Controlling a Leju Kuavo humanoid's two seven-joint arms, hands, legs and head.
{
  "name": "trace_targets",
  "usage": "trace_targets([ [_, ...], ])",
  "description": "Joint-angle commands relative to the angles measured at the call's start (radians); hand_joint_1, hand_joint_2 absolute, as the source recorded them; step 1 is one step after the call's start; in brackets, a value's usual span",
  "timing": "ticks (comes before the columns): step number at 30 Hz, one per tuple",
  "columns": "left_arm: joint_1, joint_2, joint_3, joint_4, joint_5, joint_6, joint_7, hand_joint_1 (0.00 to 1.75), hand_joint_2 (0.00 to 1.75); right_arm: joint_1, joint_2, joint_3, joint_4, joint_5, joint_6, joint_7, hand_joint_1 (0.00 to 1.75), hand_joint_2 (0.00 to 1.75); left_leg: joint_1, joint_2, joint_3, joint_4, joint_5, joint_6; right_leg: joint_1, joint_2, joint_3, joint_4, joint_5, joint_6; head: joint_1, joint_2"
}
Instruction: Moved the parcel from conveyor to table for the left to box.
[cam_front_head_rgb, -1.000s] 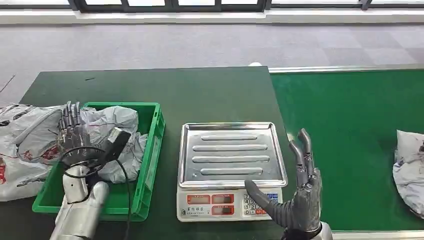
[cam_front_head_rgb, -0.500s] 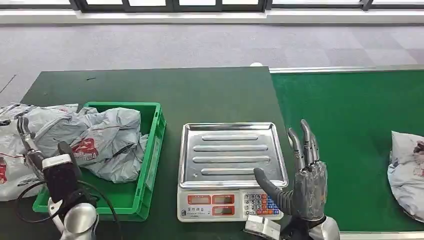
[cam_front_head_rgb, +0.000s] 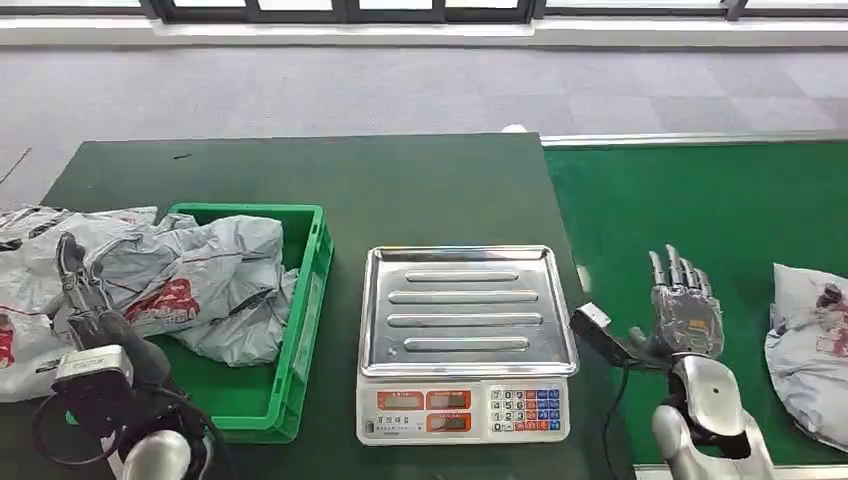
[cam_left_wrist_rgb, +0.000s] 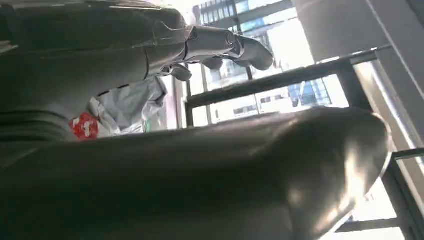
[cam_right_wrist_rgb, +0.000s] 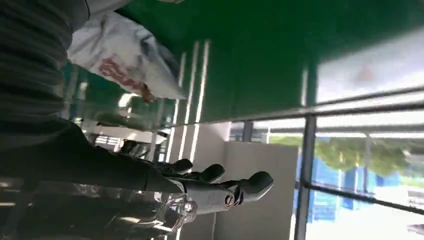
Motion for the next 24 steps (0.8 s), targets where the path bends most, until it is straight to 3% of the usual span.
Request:
trace_targets([
  [1,0.016,0.03,0.005,0.039,0.042,-0.015,-0.046,0.0,0.0,-0.086,-0.154,-0.125,0.36,-0.004,0.042,-0.007,0.0,1.75,0.0,-0.002,0.003,-0.003,0.001,0.0,0.0,-0.002,0.004,-0.003,0.0,0.0,0.0,0.0],
  [4,0.0,0.025,0.012,0.057,0.048,-0.018,-0.045,0.0,0.0,-0.061,-0.171,-0.147,0.354,0.015,0.079,0.021,0.0,1.75,0.0,-0.002,-0.007,-0.001,0.0,0.0,-0.001,-0.002,0.002,-0.001,-0.001,0.0,0.0,0.0],
  [18,-0.073,0.025,0.048,0.101,0.04,-0.02,-0.021,0.0,0.0,-0.046,-0.266,-0.229,0.423,-0.003,0.18,0.037,0.0,1.75,-0.001,-0.002,-0.004,-0.003,0.0,0.001,-0.001,-0.002,0.003,-0.003,-0.001,0.001,0.0,0.0],
  [24,-0.072,0.023,0.052,0.101,0.036,-0.017,-0.017,0.0,0.0,-0.032,-0.266,-0.24,0.432,-0.015,0.198,0.035,0.0,1.75,-0.001,-0.001,-0.005,-0.002,-0.001,0.002,-0.001,-0.001,0.003,-0.003,-0.001,0.001,0.0,0.0],
])
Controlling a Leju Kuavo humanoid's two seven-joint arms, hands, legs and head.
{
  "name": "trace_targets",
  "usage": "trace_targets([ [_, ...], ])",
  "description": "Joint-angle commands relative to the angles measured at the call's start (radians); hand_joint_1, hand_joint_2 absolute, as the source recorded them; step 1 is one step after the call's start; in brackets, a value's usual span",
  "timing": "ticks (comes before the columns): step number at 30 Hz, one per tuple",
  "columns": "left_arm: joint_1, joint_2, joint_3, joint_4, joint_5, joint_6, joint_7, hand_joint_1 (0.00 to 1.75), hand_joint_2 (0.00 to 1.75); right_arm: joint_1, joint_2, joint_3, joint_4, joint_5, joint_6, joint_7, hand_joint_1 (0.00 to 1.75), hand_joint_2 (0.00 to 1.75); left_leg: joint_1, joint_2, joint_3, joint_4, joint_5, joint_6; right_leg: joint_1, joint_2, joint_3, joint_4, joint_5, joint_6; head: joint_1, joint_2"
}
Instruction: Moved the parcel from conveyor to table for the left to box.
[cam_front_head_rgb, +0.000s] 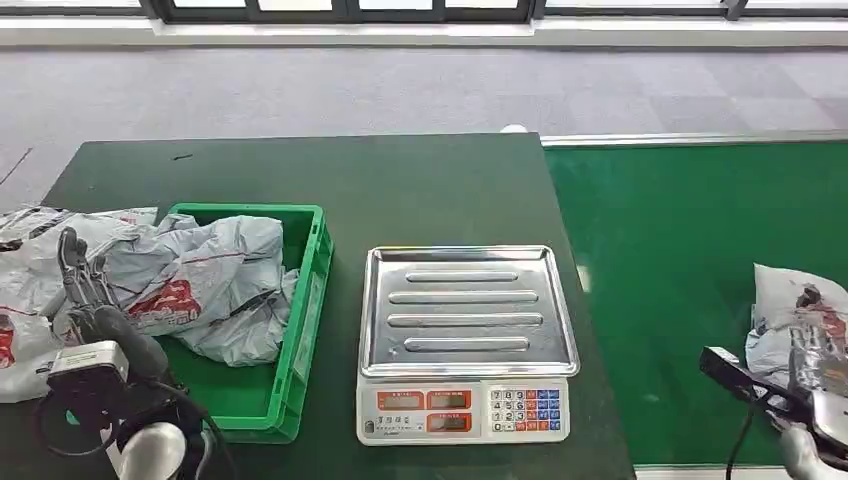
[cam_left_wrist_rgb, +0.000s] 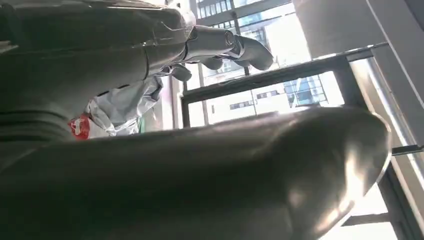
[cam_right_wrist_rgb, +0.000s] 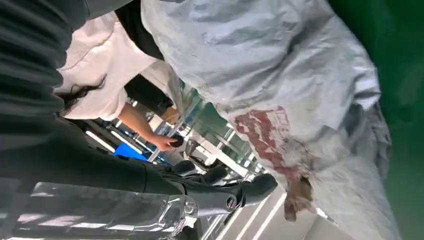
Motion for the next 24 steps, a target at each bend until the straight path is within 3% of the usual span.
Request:
trace_targets([
  [1,-0.034,0.003,0.043,0.063,-0.008,0.0,0.009,0.0,0.0,-0.018,0.009,-0.055,0.097,-0.013,0.022,-0.006,0.0,1.75,0.001,0.0,0.002,-0.002,0.001,-0.001,0.001,0.0,0.002,-0.002,0.001,-0.001,0.0,0.0],
  [8,-0.017,-0.002,0.048,0.048,-0.022,0.002,0.024,0.0,0.0,-0.193,0.081,-0.009,0.348,-0.097,0.014,-0.096,0.0,1.75,0.001,0.005,0.002,-0.002,0.0,-0.001,0.001,0.005,0.002,-0.003,0.002,-0.001,0.0,0.0],
  [12,-0.033,-0.001,0.039,0.072,-0.033,0.0,0.037,0.0,0.0,-0.174,0.07,0.027,0.42,-0.15,0.109,-0.105,0.0,1.75,0.002,0.005,0.003,-0.004,0.001,-0.001,0.002,0.004,0.004,-0.005,0.003,-0.001,0.0,0.0],
  [16,-0.037,-0.001,0.038,0.078,-0.034,0.001,0.038,0.0,0.0,-0.163,0.058,0.024,0.424,-0.159,0.106,-0.113,0.0,1.75,0.001,0.0,0.005,-0.003,0.001,0.0,0.001,-0.001,0.004,-0.003,0.001,-0.001,0.0,0.0],
  [24,-0.043,-0.008,0.018,0.095,-0.056,-0.013,0.062,0.0,0.0,-0.115,0.016,0.189,0.432,-0.261,0.341,-0.184,0.0,1.75,0.003,-0.002,0.01,-0.001,0.001,0.0,0.003,-0.004,0.005,-0.002,0.0,0.0,0.0,0.0],
])
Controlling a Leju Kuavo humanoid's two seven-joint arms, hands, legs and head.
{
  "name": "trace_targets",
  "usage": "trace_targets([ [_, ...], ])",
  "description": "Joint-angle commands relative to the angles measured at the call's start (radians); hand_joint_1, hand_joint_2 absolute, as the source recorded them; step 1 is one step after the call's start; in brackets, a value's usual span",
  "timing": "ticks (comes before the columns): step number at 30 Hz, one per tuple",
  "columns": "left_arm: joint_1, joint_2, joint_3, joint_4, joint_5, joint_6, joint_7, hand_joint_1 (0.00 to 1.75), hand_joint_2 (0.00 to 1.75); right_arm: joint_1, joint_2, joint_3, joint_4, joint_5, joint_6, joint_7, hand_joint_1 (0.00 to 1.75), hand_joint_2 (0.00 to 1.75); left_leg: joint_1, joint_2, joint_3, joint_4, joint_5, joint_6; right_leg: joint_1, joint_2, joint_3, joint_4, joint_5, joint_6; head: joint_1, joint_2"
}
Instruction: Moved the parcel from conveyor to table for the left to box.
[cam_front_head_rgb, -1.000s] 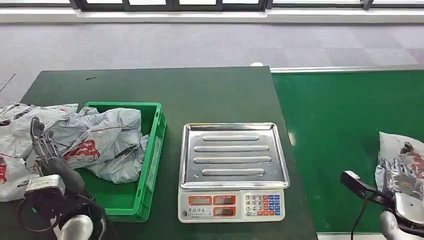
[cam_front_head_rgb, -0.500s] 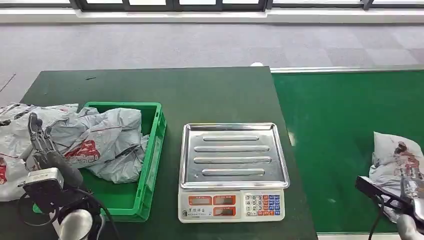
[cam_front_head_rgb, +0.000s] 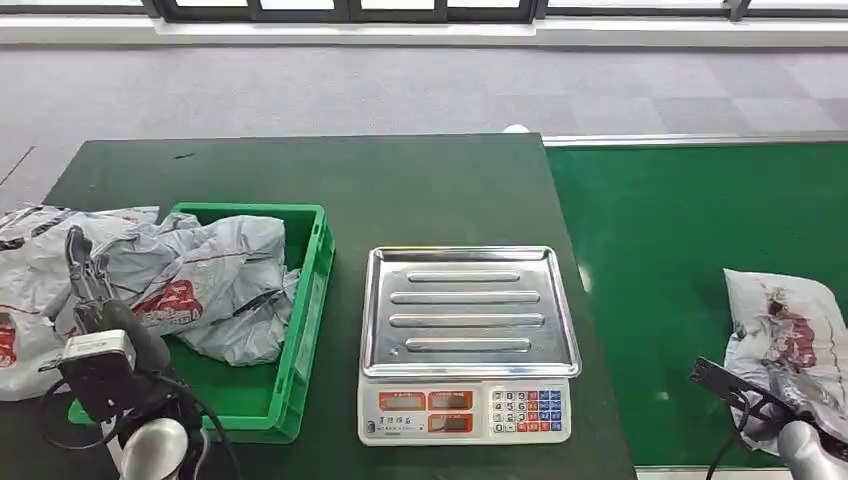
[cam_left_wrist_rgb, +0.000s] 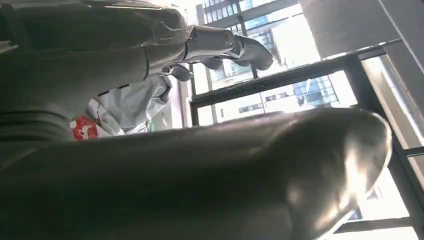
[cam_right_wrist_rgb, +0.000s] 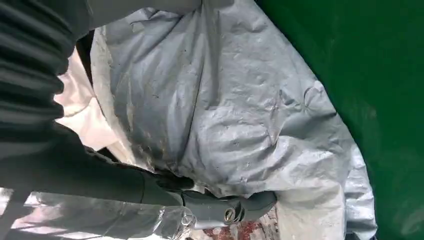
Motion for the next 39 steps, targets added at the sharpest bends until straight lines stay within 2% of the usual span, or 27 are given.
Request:
trace_targets([
  [1,-0.036,-0.006,0.004,0.07,-0.015,-0.014,0.026,0.0,0.0,0.029,-0.015,0.211,0.097,-0.08,0.17,-0.058,0.0,1.75,0.002,-0.001,0.004,-0.003,0.001,-0.001,0.002,-0.001,0.005,-0.005,0.001,0.0,0.0,0.0],
  [7,-0.033,-0.006,0.006,0.067,-0.015,-0.015,0.026,0.0,0.0,0.035,-0.024,0.22,0.082,-0.097,0.178,-0.055,0.0,1.75,0.002,-0.003,0.008,-0.002,0.001,0.0,0.003,-0.003,0.011,-0.007,0.001,0.0,0.0,0.0],
  [8,-0.034,-0.007,0.007,0.069,-0.014,-0.017,0.028,0.0,0.0,0.034,-0.03,0.24,0.08,-0.098,0.195,-0.064,0.58,1.75,0.002,-0.002,0.008,-0.003,0.001,0.0,0.003,-0.002,0.012,-0.008,0.002,0.0,0.0,0.0],
  [9,-0.031,-0.008,0.011,0.069,-0.009,-0.018,0.028,0.0,0.0,0.038,-0.054,0.288,0.063,-0.088,0.192,-0.089,1.75,1.75,0.003,-0.001,0.011,-0.001,0.0,0.001,0.003,-0.001,0.013,-0.007,0.0,0.001,0.0,0.0],
  [11,-0.021,-0.009,0.014,0.065,-0.001,-0.025,0.025,0.0,0.0,0.055,-0.082,0.329,0.024,-0.099,0.199,-0.102,1.75,1.75,0.003,0.0,0.01,-0.001,-0.001,0.001,0.003,-0.001,0.015,-0.007,0.001,0.001,0.0,0.0],
  [16,0.008,-0.012,0.019,0.038,0.011,-0.028,0.023,0.0,0.0,0.038,-0.064,0.367,-0.005,-0.11,0.173,-0.067,1.75,1.75,0.003,0.0,0.007,-0.003,0.0,0.002,0.003,0.0,0.019,-0.011,0.0,0.004,0.0,0.0],
  [26,0.024,-0.012,0.03,0.023,0.039,-0.037,0.021,0.0,0.0,0.004,-0.051,0.401,0.003,-0.115,0.148,-0.064,1.75,1.75,0.003,0.0,0.011,-0.003,-0.003,0.003,0.003,0.0,0.023,-0.011,-0.002,0.004,0.0,0.0],
  [32,0.047,-0.019,0.039,0.0,0.052,-0.036,0.016,0.0,0.0,-0.031,-0.053,0.453,-0.048,-0.106,0.081,-0.054,1.75,1.75,0.003,0.001,0.011,-0.002,-0.004,0.003,0.003,0.001,0.022,-0.009,-0.003,0.004,0.0,0.0],
  [34,0.079,-0.024,0.05,-0.029,0.055,-0.03,0.008,0.0,0.0,-0.096,-0.011,0.455,-0.018,-0.068,-0.05,-0.017,1.75,1.75,0.003,0.004,0.009,-0.002,-0.005,0.004,0.002,0.004,0.021,-0.009,-0.003,0.004,0.0,0.0],
  [36,0.148,-0.04,0.076,-0.093,0.066,-0.021,-0.015,0.0,0.0,-0.153,0.062,0.405,-0.059,-0.024,-0.339,0.015,1.75,1.75,0.003,0.009,0.009,-0.002,-0.006,0.004,0.003,0.01,0.02,-0.009,-0.002,0.004,0.0,0.0],
  [37,0.173,-0.046,0.083,-0.116,0.069,-0.021,-0.028,0.0,0.0,-0.154,0.092,0.378,-0.116,-0.01,-0.439,0.028,1.75,1.75,0.003,0.011,0.008,-0.003,-0.005,0.003,0.002,0.011,0.019,-0.01,0.0,0.004,0.0,0.0],
  [39,0.178,-0.052,0.093,-0.122,0.074,-0.041,-0.042,0.0,0.0,-0.075,0.147,0.267,-0.363,-0.01,-0.512,0.039,1.75,1.75,0.002,0.017,0.008,-0.003,-0.007,0.003,0.001,0.017,0.015,-0.007,0.0,0.004,0.0,0.0],
])
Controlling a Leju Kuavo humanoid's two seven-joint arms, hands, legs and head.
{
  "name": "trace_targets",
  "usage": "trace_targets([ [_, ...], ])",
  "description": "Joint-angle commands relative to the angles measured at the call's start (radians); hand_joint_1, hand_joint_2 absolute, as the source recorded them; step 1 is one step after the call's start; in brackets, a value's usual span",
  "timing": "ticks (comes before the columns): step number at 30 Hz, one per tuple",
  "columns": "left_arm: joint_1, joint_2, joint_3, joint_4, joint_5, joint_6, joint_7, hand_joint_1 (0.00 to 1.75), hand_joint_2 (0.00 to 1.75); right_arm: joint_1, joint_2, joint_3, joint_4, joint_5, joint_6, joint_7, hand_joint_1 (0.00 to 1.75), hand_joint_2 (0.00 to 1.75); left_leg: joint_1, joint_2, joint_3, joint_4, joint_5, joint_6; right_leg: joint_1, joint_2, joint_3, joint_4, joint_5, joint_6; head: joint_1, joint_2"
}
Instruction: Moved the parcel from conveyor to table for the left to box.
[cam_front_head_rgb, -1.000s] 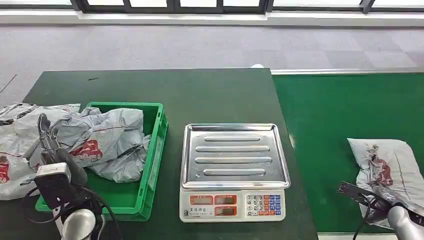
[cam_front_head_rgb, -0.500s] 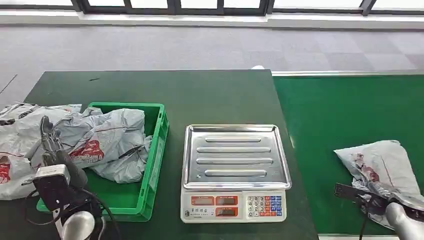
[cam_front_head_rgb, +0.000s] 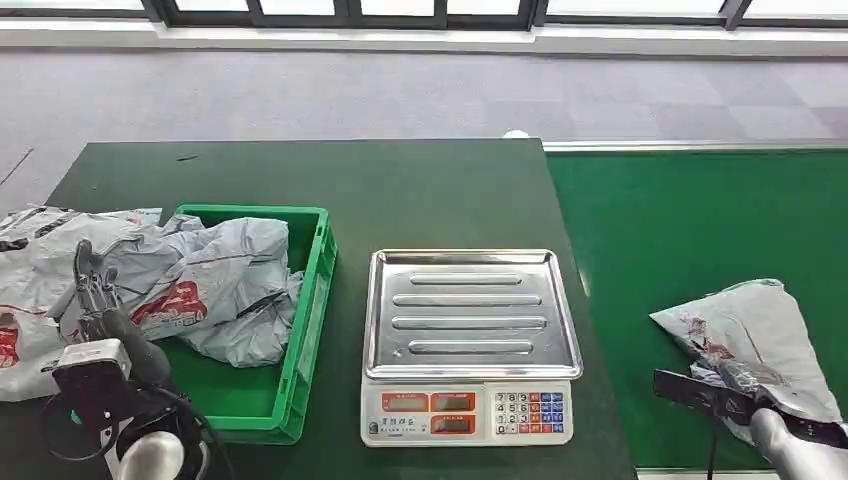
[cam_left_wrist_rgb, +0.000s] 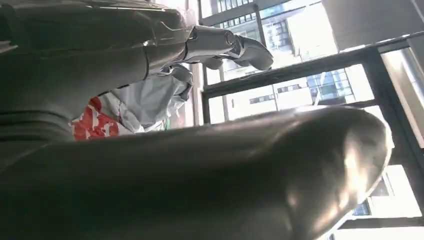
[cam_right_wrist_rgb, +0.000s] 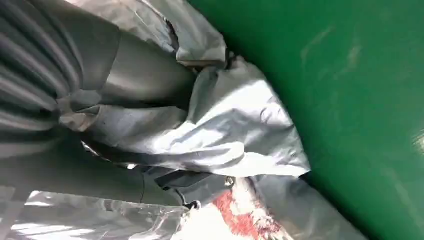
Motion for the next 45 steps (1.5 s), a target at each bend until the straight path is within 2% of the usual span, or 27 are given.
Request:
trace_targets([
  [1,0.094,-0.039,0.08,-0.07,0.026,-0.021,-0.049,0.0,0.0,0.031,0.238,-0.17,-0.442,0.015,-0.427,0.016,1.75,1.75,-0.001,0.016,-0.002,-0.001,0.0,-0.002,-0.001,0.016,-0.008,0.001,0.004,-0.002,0.0,0.0],
  [2,0.074,-0.037,0.078,-0.047,0.027,-0.025,-0.052,0.0,0.0,0.076,0.245,-0.198,-0.525,-0.006,-0.447,-0.008,1.75,1.75,-0.001,0.018,-0.003,-0.002,0.0,-0.003,-0.002,0.017,-0.01,0.001,0.005,-0.002,0.0,0.0],
  [4,0.035,-0.036,0.069,-0.003,0.031,-0.02,-0.06,0.0,0.0,0.138,0.275,-0.25,-0.649,-0.046,-0.483,-0.073,1.75,1.75,-0.001,0.011,-0.003,-0.003,0.002,-0.004,-0.001,0.009,-0.011,0.001,0.003,-0.004,0.0,0.0],
  [7,-0.016,-0.028,0.057,0.041,0.038,-0.016,-0.061,0.0,0.0,0.157,0.305,-0.276,-0.716,-0.047,-0.532,-0.126,1.75,1.75,-0.001,0.0,0.003,-0.002,0.004,-0.004,0.0,0.001,-0.011,0.001,0.001,-0.003,0.0,0.0],
  [10,-0.02,-0.028,0.057,0.044,0.039,-0.015,-0.06,0.0,0.0,0.158,0.307,-0.277,-0.721,-0.047,-0.533,-0.126,1.75,1.75,-0.002,-0.009,-0.001,-0.001,0.006,-0.006,-0.001,-0.007,-0.013,0.005,0.001,-0.003,0.0,0.0],
  [17,-0.027,-0.014,0.04,0.053,0.043,-0.005,-0.059,0.0,0.0,0.216,0.348,-0.29,-0.816,-0.026,-0.648,-0.185,1.75,1.75,-0.002,-0.009,-0.001,-0.001,0.007,-0.007,-0.001,-0.007,-0.014,0.004,0.001,-0.003,0.0,0.0],
  [20,-0.027,-0.008,0.029,0.061,0.053,0.002,-0.065,0.0,0.0,0.203,0.346,-0.302,-0.864,0.042,-0.77,-0.191,1.75,1.75,-0.002,-0.008,-0.002,-0.001,0.007,-0.006,-0.002,-0.006,-0.014,0.005,0.001,-0.003,0.0,0.0],
  [24,-0.014,-0.005,0.021,0.06,0.06,0.007,-0.075,0.0,0.0,0.18,0.329,-0.307,-0.904,0.051,-0.781,-0.19,1.75,1.75,-0.003,-0.005,-0.002,-0.001,0.007,-0.007,-0.002,-0.004,-0.017,0.005,0.002,-0.003,0.0,0.0],
  [26,-0.004,-0.003,0.012,0.063,0.065,0.013,-0.084,0.0,0.0,0.139,0.314,-0.283,-0.884,0.032,-0.796,-0.207,1.75,1.75,-0.003,-0.003,-0.002,-0.001,0.007,-0.007,-0.002,-0.003,-0.016,0.004,0.002,-0.004,0.0,0.0],
  [29,-0.017,-0.005,0.0,0.08,0.071,0.016,-0.091,0.0,0.0,0.011,0.325,-0.214,-0.792,0.037,-0.774,-0.224,1.75,1.75,-0.003,0.001,-0.003,0.0,0.006,-0.006,-0.002,0.002,-0.018,0.005,0.003,-0.003,0.0,0.0],
  [31,-0.019,-0.005,-0.001,0.081,0.071,0.016,-0.091,0.0,0.0,0.003,0.327,-0.21,-0.785,0.041,-0.774,-0.22,1.75,1.75,-0.002,0.004,-0.011,-0.001,0.007,-0.007,-0.002,0.004,-0.018,0.005,0.005,-0.004,0.0,0.0],
  [34,-0.025,-0.002,-0.005,0.083,0.073,0.012,-0.088,0.0,0.0,-0.009,0.321,-0.189,-0.775,0.051,-0.78,-0.222,1.75,1.75,-0.002,0.003,-0.011,-0.001,0.006,-0.006,-0.002,0.002,-0.018,0.004,0.004,-0.004,0.0,0.0],
  [39,-0.069,-0.004,-0.027,0.108,0.071,0.003,-0.072,0.0,0.0,-0.192,0.331,-0.06,-0.639,0.057,-0.77,-0.198,1.75,1.75,-0.003,0.003,-0.006,0.0,0.008,-0.007,-0.002,0.003,-0.02,0.006,0.006,-0.005,0.0,0.0],
  [40,-0.074,-0.006,-0.028,0.114,0.071,0.004,-0.071,0.0,0.0,-0.213,0.335,-0.048,-0.618,0.053,-0.765,-0.197,1.75,1.75,-0.003,0.007,-0.006,-0.001,0.008,-0.008,-0.002,0.007,-0.021,0.006,0.007,-0.005,0.0,0.0],
  [42,-0.087,-0.006,-0.04,0.137,0.074,-0.004,-0.068,0.0,0.0,-0.271,0.341,-0.003,-0.541,0.027,-0.767,-0.215,1.75,1.75,-0.003,0.008,-0.013,-0.001,0.009,-0.008,-0.002,0.007,-0.022,0.005,0.008,-0.006,0.0,0.0],
  [45,-0.12,-0.009,-0.063,0.184,0.084,-0.006,-0.071,0.0,0.0,-0.395,0.387,0.118,-0.356,-0.062,-0.805,-0.27,1.75,1.75,-0.002,0.005,-0.012,-0.001,0.008,-0.008,-0.002,0.005,-0.021,0.006,0.007,-0.006,0.0,0.0],
])
